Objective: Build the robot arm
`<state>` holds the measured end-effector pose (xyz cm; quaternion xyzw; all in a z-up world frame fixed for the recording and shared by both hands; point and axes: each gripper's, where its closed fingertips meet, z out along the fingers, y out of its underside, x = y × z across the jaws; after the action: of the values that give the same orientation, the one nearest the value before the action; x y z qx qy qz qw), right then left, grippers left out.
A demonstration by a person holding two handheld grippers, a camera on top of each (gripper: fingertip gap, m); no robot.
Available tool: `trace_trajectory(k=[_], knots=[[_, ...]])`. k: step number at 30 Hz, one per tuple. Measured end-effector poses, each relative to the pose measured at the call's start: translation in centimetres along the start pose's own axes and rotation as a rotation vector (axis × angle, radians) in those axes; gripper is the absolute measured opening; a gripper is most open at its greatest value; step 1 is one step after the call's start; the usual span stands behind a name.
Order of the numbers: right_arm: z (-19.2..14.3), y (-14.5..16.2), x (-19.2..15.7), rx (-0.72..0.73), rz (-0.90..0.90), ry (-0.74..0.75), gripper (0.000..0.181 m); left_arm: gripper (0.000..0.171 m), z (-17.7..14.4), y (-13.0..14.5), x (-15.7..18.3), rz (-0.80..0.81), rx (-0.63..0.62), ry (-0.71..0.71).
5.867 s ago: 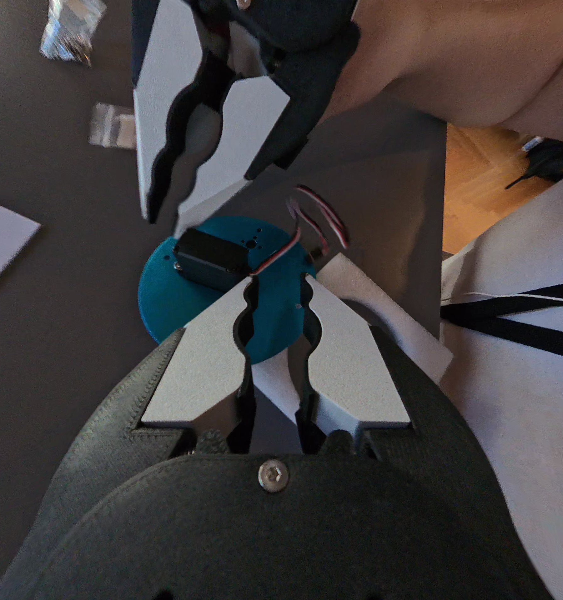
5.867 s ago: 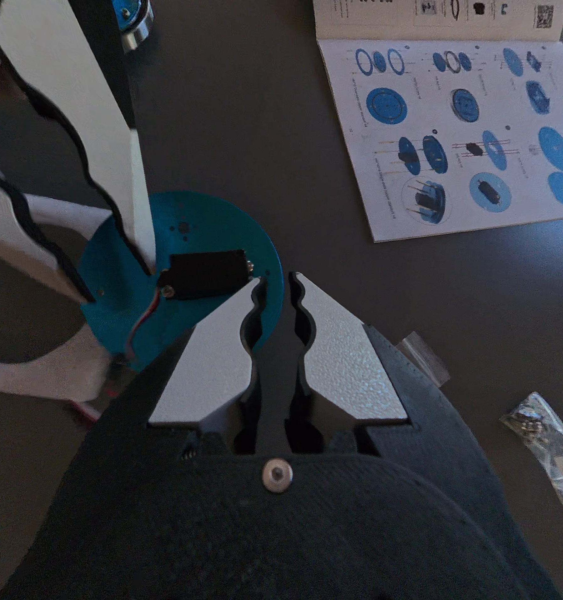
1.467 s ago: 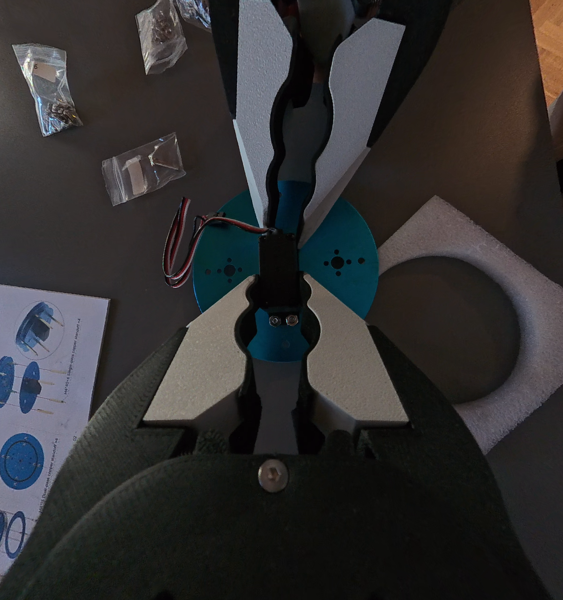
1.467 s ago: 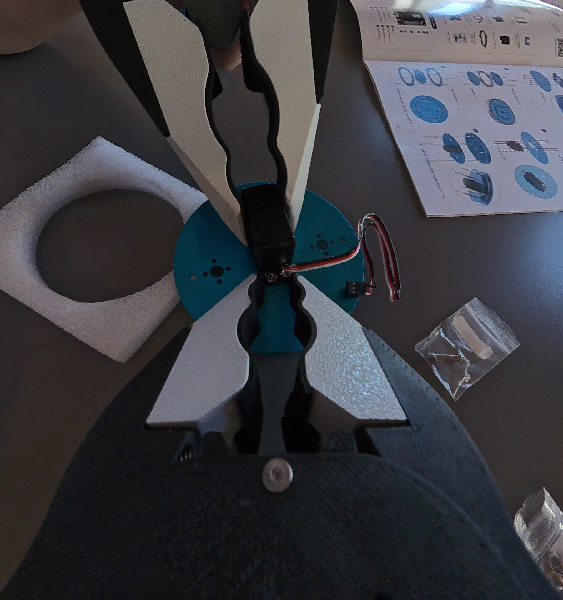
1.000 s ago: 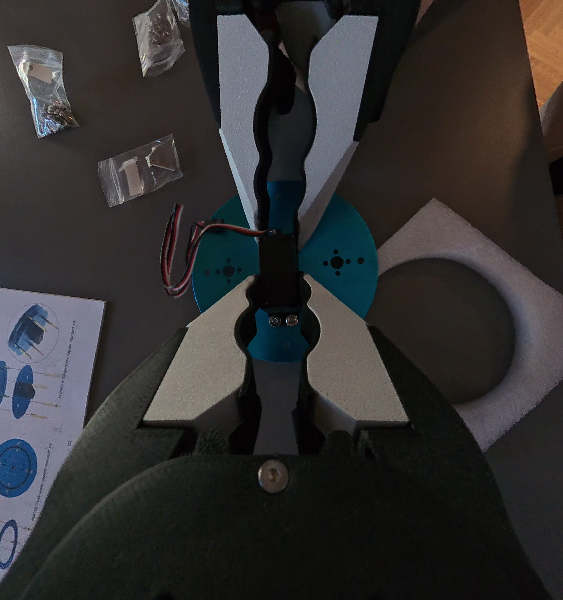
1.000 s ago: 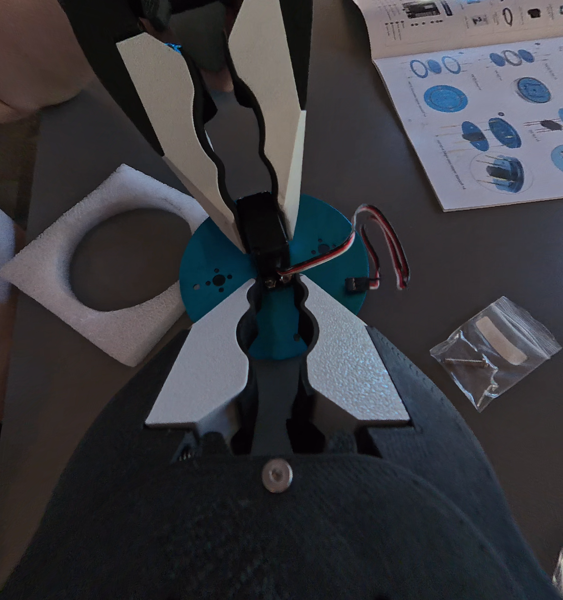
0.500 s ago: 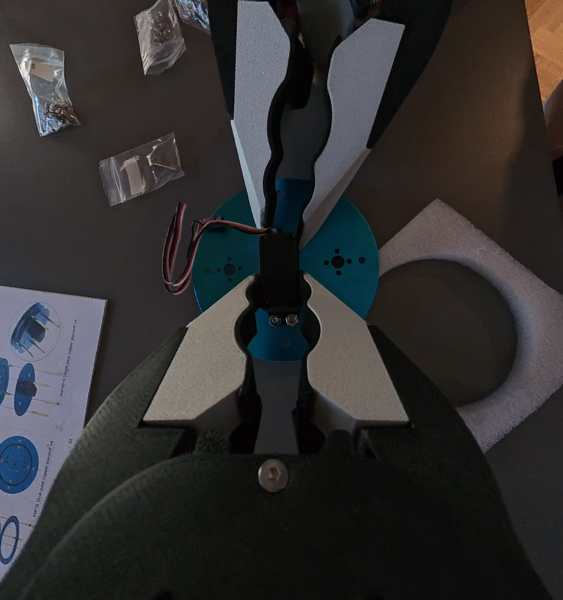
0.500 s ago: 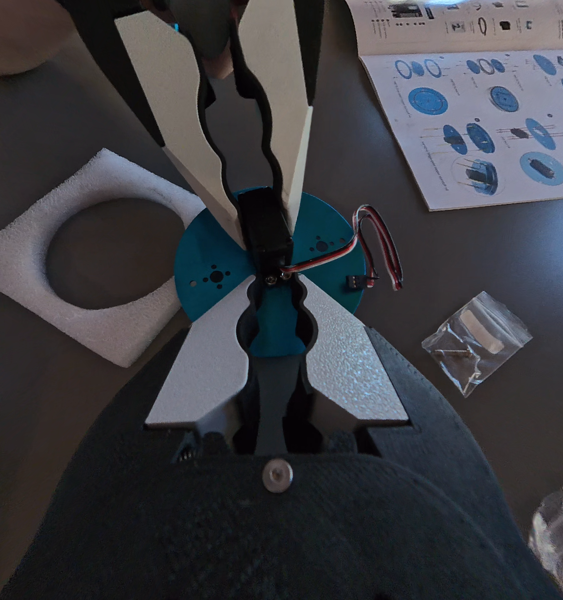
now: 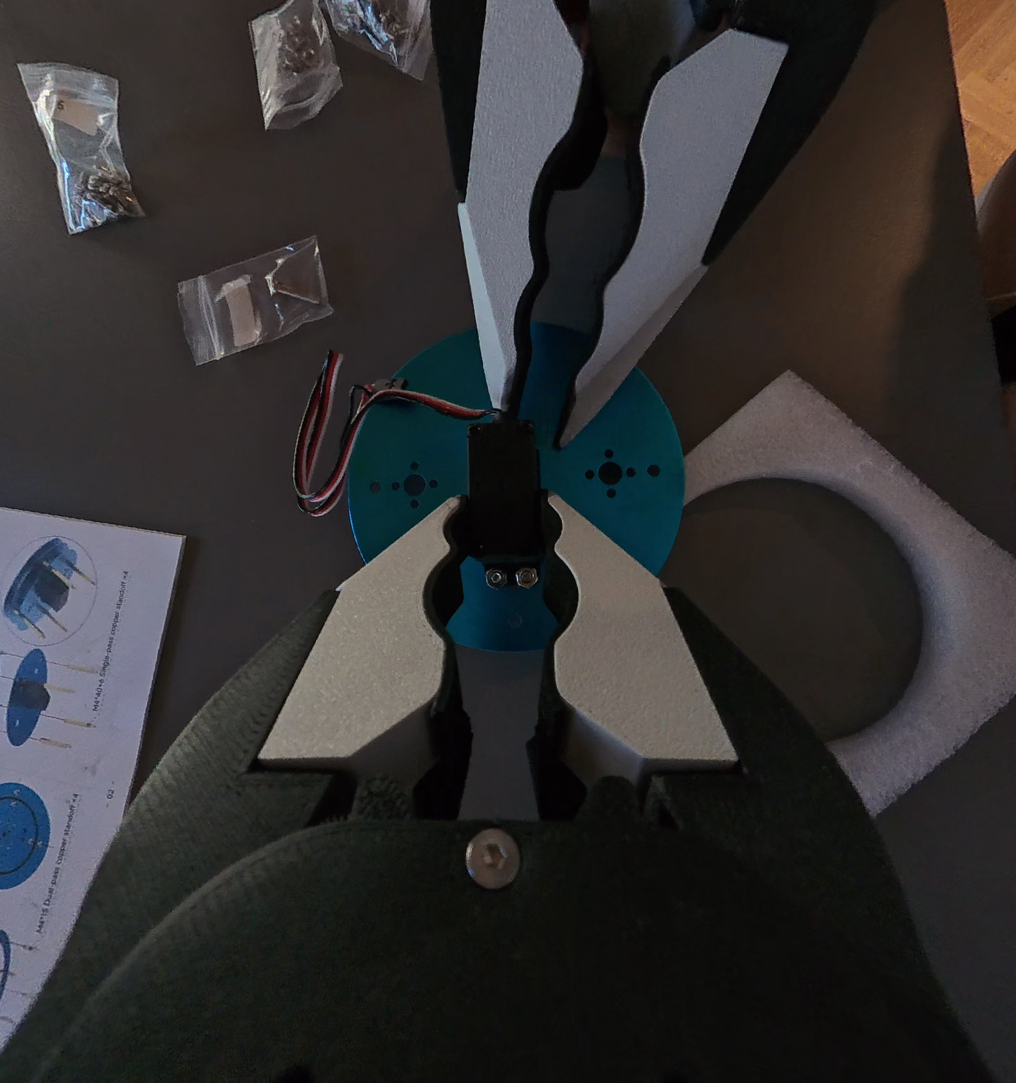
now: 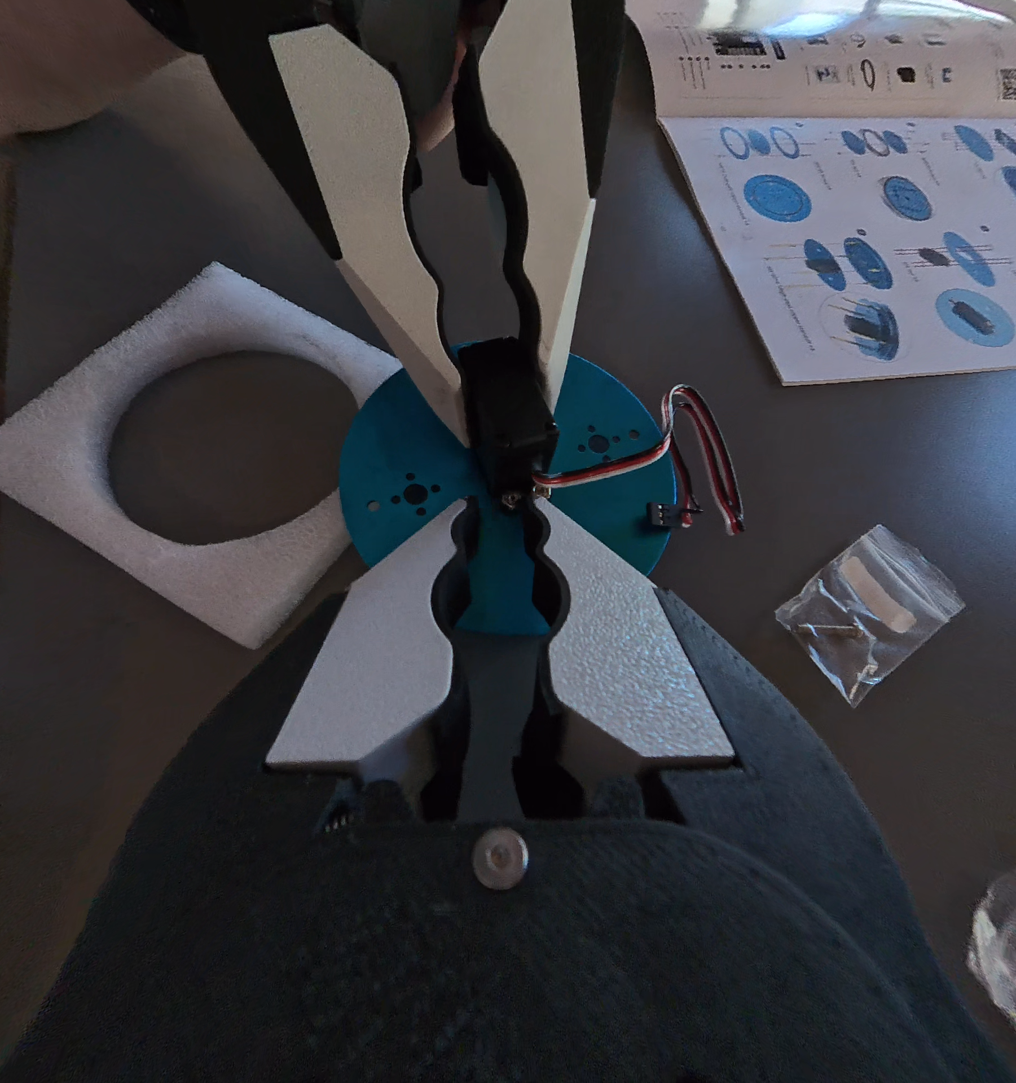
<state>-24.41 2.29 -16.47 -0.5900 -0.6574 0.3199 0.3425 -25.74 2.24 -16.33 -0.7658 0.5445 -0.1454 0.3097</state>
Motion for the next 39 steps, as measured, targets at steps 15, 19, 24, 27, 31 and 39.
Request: trace_trajectory(k=[15,19,24,27,31,39], knots=[[-0.5,0.4,-0.1,0.005,0.122,-0.008,0.006,0.023,0.2,-0.1,0.3,-0.046,-0.002,0.013],[-0.3,0.2,-3.2,0.000,0.180,-0.191,0.000,0.024,0.2,0.1,-0.6,-0.068,-0.006,-0.028],[-1.1,-0.3,-1.0,0.035,0.031,-0.036,0.000,0.023,0.2,0.0,-0.3,-0.037,-0.005,-0.022],[-1.6,-0.8,0.6,0.093,0.064,0.022,0.026,0.023,0.2,-0.1,-0.3,-0.051,-0.001,-0.020],[-1.1,-1.0,-1.0,0.107,0.115,-0.088,0.065,0.023,0.2,0.0,-0.3,-0.088,0.004,-0.014],[0.0,0.4,-1.5,-0.020,0.080,0.016,0.070,0.023,0.3,-0.1,-0.5,-0.192,0.003,-0.014]])
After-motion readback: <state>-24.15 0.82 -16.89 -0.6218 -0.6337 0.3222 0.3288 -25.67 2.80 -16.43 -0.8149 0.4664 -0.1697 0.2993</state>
